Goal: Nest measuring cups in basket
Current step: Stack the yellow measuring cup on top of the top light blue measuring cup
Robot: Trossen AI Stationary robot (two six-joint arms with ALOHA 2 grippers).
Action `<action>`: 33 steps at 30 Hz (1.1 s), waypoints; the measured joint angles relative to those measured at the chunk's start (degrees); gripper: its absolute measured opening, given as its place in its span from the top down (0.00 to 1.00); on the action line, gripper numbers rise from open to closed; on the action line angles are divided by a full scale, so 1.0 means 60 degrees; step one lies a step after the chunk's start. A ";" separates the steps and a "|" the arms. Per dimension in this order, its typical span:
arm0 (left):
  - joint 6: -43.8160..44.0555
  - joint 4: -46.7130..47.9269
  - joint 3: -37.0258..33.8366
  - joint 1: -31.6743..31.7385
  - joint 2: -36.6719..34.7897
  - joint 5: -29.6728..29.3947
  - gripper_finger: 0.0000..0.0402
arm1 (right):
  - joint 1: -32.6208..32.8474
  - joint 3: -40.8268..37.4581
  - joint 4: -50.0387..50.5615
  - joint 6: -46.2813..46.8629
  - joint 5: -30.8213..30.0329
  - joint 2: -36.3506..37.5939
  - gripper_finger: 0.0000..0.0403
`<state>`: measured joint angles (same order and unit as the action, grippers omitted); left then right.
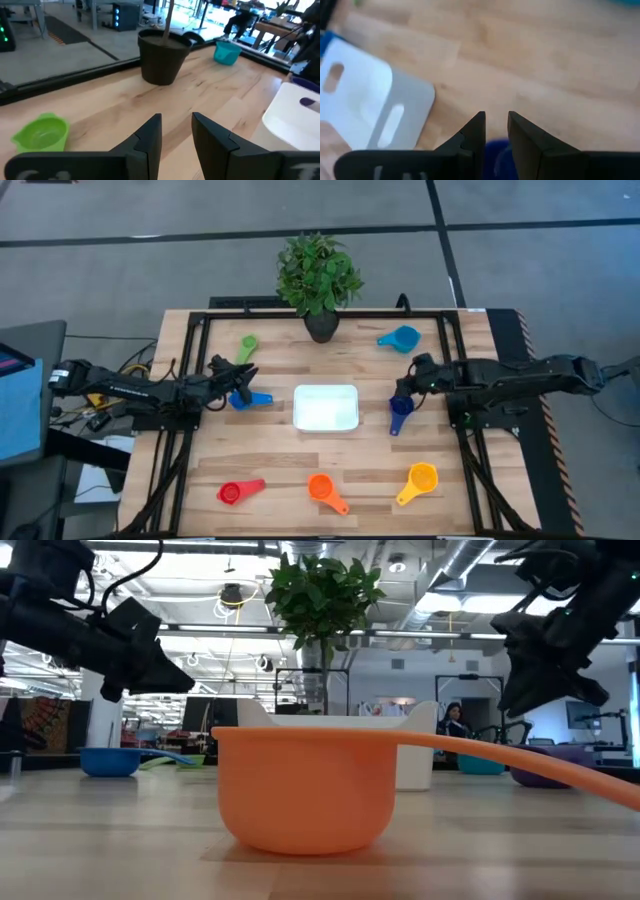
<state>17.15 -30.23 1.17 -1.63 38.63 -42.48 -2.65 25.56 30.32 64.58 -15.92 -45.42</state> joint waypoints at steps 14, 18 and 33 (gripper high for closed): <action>-0.0390 -0.0142 0.0019 0.0000 0.0000 -0.0068 0.76 | 0.3405 0.2523 0.2468 0.2227 0.0138 -0.2391 0.73; -0.0676 -0.0330 0.0022 0.0003 0.0000 -0.0346 0.76 | 0.4050 0.3250 0.4601 0.3037 -0.0273 -0.2877 0.73; -0.0986 -0.0722 0.0022 0.0110 -0.0002 -0.0539 0.76 | 0.1654 0.3231 0.6046 0.0847 -0.0033 -0.3049 0.68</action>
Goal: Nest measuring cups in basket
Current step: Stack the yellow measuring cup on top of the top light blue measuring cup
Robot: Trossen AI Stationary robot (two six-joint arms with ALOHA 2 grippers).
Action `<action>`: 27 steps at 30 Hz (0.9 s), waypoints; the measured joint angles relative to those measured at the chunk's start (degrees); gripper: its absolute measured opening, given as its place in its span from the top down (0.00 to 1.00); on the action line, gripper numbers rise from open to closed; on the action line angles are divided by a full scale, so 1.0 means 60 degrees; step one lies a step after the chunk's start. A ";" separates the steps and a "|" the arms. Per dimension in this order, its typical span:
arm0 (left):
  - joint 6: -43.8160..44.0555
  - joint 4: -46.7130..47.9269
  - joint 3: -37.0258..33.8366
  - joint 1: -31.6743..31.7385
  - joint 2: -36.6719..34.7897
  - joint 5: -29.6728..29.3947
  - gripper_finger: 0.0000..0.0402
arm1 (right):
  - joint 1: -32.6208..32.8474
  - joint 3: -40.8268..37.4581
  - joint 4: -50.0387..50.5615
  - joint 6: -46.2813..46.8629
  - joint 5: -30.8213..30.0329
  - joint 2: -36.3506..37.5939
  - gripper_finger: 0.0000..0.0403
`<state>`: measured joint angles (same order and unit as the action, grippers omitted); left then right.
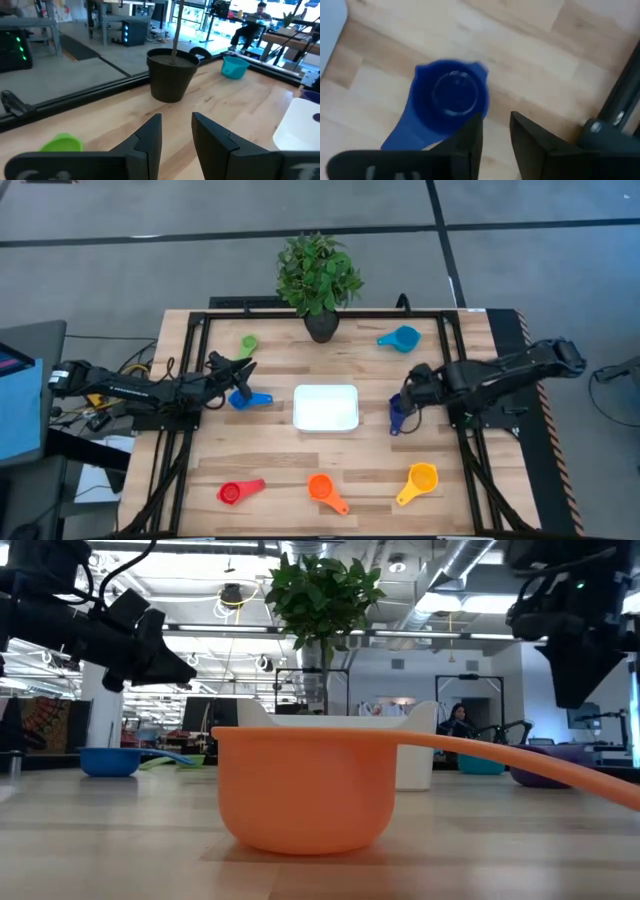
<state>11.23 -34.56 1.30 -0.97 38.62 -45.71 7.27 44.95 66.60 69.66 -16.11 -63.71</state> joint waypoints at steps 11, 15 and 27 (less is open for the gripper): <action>-0.0690 -0.0547 0.0004 0.0843 -0.0002 0.0069 0.76 | -0.1782 -0.0316 -0.1681 -0.2667 0.1429 -0.0082 0.42; -0.0688 -0.0655 0.0004 0.1166 0.0000 0.0310 0.76 | -0.1782 -0.0317 -0.1688 -0.2768 0.1369 -0.0077 0.45; -0.0334 -0.0672 0.0004 0.1830 0.0002 0.1997 0.76 | -0.1772 -0.1009 -0.2043 -0.2635 0.1477 -0.0275 0.54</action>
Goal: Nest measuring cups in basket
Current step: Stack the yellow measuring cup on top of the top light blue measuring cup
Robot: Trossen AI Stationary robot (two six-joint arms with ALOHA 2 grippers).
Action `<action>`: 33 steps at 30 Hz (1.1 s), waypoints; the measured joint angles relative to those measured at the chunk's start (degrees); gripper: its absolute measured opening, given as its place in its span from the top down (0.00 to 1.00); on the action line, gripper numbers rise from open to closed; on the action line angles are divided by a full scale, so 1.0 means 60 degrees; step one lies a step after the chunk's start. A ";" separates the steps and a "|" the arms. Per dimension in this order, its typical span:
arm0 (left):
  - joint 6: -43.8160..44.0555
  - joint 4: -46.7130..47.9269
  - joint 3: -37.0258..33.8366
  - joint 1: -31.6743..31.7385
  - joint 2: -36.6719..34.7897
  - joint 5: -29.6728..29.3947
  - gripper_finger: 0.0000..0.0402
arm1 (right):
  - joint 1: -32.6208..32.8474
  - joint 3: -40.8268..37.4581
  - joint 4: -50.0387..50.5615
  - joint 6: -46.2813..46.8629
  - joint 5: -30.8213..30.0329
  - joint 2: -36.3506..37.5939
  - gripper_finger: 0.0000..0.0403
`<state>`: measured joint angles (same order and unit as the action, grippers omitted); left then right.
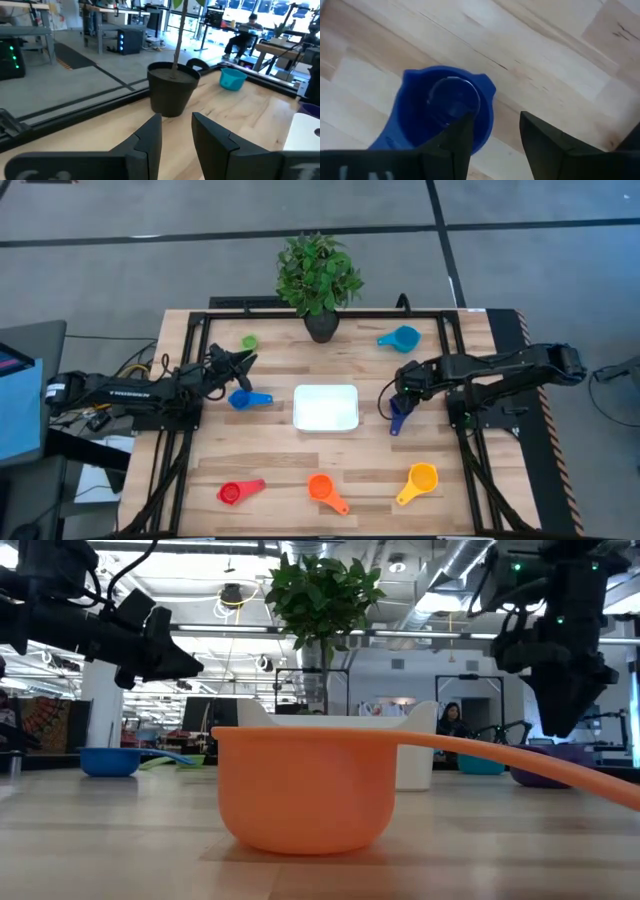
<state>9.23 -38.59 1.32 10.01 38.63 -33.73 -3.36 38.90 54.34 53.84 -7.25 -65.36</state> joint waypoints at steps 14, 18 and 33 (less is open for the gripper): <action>0.0369 -0.0355 0.0029 0.0109 -0.0004 0.0034 0.76 | 0.0187 0.0029 -0.0196 -0.0267 -0.0007 -0.0467 0.60; 0.0667 -0.0019 0.0258 0.0107 -0.0004 0.0068 0.76 | 0.0187 0.0029 -0.0234 -0.0810 -0.0020 -0.1003 0.65; 0.1196 0.1341 0.1100 0.0107 -0.0004 0.0247 0.77 | 0.0187 0.0029 -0.0423 -0.0717 -0.0057 -0.2111 0.76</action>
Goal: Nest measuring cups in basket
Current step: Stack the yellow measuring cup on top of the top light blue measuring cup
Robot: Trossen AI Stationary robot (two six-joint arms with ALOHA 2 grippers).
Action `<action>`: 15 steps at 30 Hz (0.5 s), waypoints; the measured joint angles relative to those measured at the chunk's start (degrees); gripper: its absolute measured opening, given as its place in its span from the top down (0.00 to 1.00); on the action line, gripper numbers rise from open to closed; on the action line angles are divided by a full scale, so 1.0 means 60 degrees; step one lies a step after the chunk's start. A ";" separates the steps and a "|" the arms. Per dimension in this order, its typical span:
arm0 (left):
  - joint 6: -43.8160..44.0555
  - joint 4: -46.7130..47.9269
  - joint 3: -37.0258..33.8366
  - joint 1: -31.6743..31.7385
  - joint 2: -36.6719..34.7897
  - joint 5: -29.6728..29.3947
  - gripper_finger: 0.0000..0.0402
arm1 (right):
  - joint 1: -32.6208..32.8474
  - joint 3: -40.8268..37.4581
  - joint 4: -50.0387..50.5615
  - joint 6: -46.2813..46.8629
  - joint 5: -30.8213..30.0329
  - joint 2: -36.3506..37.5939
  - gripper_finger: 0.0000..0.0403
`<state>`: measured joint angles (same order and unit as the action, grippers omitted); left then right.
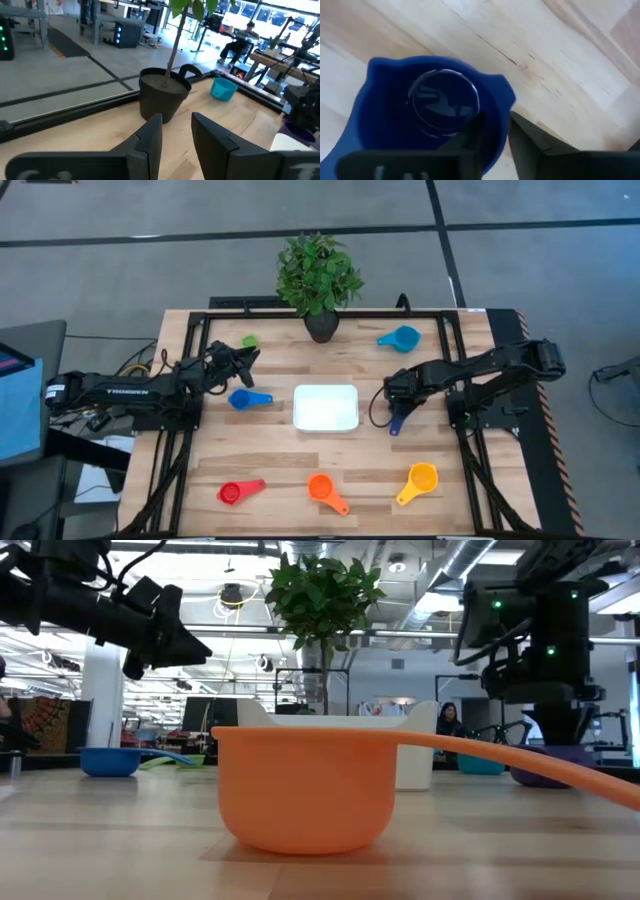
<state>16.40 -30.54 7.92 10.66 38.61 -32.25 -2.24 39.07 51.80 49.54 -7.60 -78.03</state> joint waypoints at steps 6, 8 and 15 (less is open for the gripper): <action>0.0032 0.0274 0.0000 0.0000 0.0004 0.0000 0.84 | -0.0213 0.0025 -0.0019 0.0518 0.0032 0.0259 0.96; 0.0029 0.0296 0.0000 0.0000 0.0003 -0.0001 0.87 | -0.0453 0.0030 -0.0105 0.0527 0.0043 0.0439 0.96; -0.0119 0.0595 0.0000 0.0000 0.0000 -0.0012 0.96 | -0.1830 0.0442 -0.0082 0.0645 -0.1166 0.1772 0.91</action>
<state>15.69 -26.97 7.92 10.66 38.61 -32.32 -13.22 41.72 51.31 53.41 -14.59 -67.40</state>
